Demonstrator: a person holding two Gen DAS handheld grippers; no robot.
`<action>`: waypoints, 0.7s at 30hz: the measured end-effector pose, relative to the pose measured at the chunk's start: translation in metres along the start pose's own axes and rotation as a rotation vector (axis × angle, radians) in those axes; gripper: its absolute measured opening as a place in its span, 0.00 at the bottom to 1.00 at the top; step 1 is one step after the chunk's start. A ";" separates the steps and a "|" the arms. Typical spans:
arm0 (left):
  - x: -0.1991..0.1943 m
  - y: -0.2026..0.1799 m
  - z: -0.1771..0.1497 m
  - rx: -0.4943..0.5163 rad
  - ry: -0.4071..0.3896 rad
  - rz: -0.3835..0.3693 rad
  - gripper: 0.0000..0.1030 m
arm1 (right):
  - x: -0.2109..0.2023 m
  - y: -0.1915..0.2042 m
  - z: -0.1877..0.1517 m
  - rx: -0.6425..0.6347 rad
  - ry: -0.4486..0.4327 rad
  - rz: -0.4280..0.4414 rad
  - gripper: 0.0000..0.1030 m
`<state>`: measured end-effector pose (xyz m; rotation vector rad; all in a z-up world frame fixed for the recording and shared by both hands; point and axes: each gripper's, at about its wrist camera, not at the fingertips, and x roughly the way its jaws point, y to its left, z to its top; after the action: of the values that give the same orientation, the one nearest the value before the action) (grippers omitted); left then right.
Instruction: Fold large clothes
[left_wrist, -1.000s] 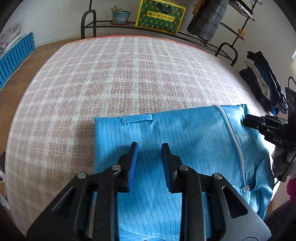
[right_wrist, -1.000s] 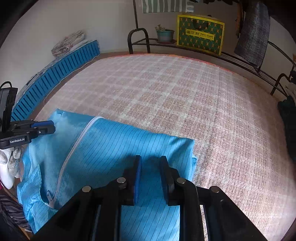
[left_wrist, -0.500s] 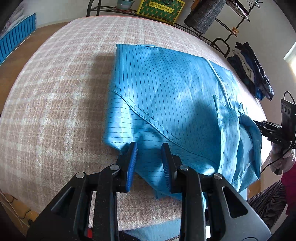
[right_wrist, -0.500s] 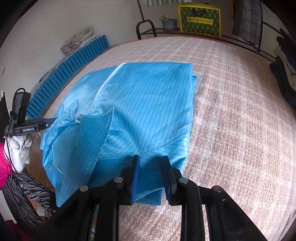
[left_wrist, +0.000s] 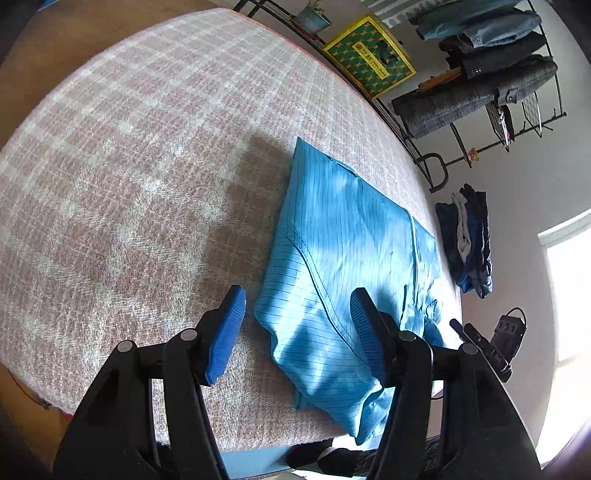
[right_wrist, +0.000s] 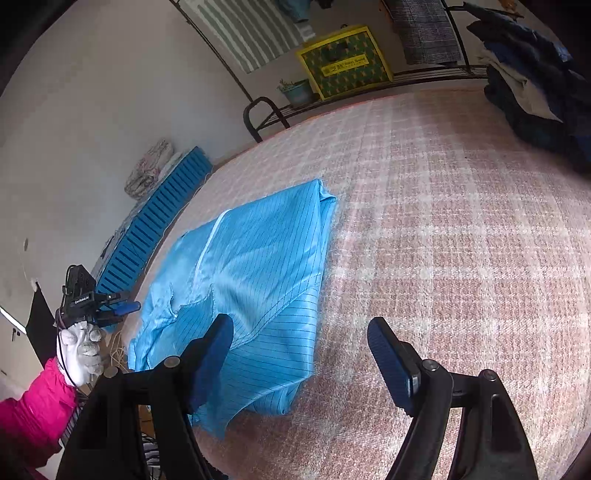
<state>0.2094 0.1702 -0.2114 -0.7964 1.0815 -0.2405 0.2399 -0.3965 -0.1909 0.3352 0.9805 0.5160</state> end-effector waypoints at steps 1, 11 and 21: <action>0.006 0.008 0.006 -0.037 0.014 -0.017 0.59 | 0.003 -0.006 0.002 0.022 0.010 0.012 0.75; 0.035 0.037 0.034 -0.169 0.101 -0.177 0.59 | 0.038 -0.047 0.016 0.196 0.115 0.182 0.68; 0.065 0.000 0.044 -0.049 0.174 -0.186 0.57 | 0.080 -0.034 0.034 0.182 0.180 0.298 0.57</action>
<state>0.2785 0.1551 -0.2466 -0.9342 1.1811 -0.4490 0.3141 -0.3820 -0.2454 0.6119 1.1631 0.7389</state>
